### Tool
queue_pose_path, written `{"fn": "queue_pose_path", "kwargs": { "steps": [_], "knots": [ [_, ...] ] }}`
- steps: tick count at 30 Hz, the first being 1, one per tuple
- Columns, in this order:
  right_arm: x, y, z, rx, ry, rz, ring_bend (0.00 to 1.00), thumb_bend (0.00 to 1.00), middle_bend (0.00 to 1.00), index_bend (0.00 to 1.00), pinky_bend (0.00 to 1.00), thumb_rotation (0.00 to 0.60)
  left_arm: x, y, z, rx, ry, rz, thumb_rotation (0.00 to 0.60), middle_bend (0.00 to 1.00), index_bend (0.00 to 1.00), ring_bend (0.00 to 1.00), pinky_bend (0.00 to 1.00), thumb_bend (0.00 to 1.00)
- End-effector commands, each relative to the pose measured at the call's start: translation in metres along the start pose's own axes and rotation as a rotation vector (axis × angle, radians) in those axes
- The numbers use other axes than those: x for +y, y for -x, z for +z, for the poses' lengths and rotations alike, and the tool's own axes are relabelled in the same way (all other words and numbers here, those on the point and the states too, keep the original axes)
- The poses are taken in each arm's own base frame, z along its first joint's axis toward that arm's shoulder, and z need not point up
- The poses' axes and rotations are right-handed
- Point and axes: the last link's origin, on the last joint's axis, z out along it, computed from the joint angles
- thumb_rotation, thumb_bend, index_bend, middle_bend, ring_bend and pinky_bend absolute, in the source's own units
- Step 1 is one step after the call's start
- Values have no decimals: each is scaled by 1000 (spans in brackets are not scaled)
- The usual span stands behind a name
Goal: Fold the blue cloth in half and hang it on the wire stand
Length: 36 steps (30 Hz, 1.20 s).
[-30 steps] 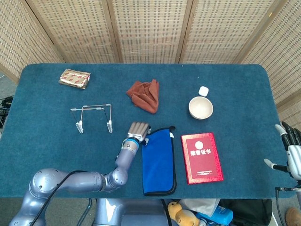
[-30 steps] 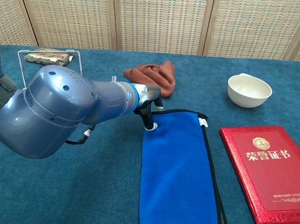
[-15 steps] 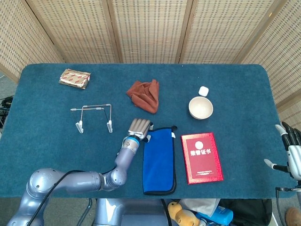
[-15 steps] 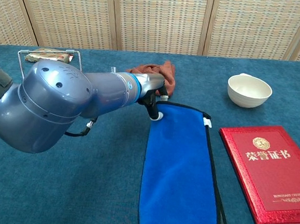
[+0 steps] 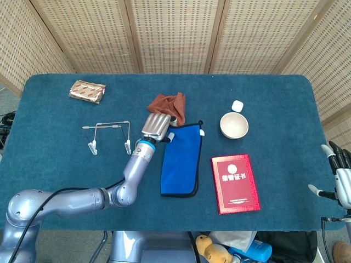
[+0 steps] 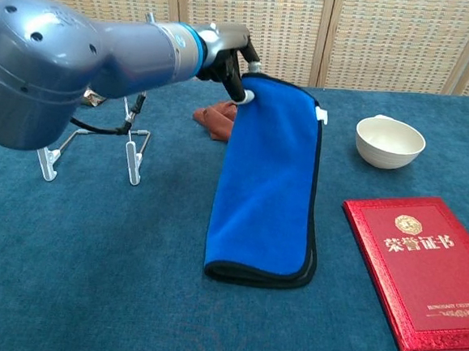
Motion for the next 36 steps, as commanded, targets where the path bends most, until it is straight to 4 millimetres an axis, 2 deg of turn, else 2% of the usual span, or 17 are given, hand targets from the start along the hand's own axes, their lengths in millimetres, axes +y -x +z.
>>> {"fn": "queue_pose_path", "kwargs": {
  "steps": [1,12,15,19,28,36],
  "knots": [
    [0,0,0,-2,-1,0,0,0,0,5,0,600,-3,-18,0,37,3,0,600,1000,863,1000,1000,582],
    [-2,3,1,-10,-3,-4,0,0,0,5,0,600,-38,-81,0,167,-32,21,600,1000,868,1000,1000,587],
    [-4,5,0,-12,-7,-8,0,0,0,5,0,600,-62,-113,-2,208,-61,31,600,1000,868,1000,1000,587],
    [-5,5,0,-13,-7,-13,0,0,0,6,0,600,-87,-133,-10,212,-68,18,600,1000,866,1000,1000,587],
    [-9,6,-2,-9,-19,-21,0,0,0,6,0,600,-123,-156,-20,247,-91,11,600,1000,864,1000,1000,587],
    [-11,7,-6,-9,-25,-30,0,0,0,5,0,600,-162,-156,-44,215,-71,21,600,1000,864,1000,1000,586]
  ]
}}
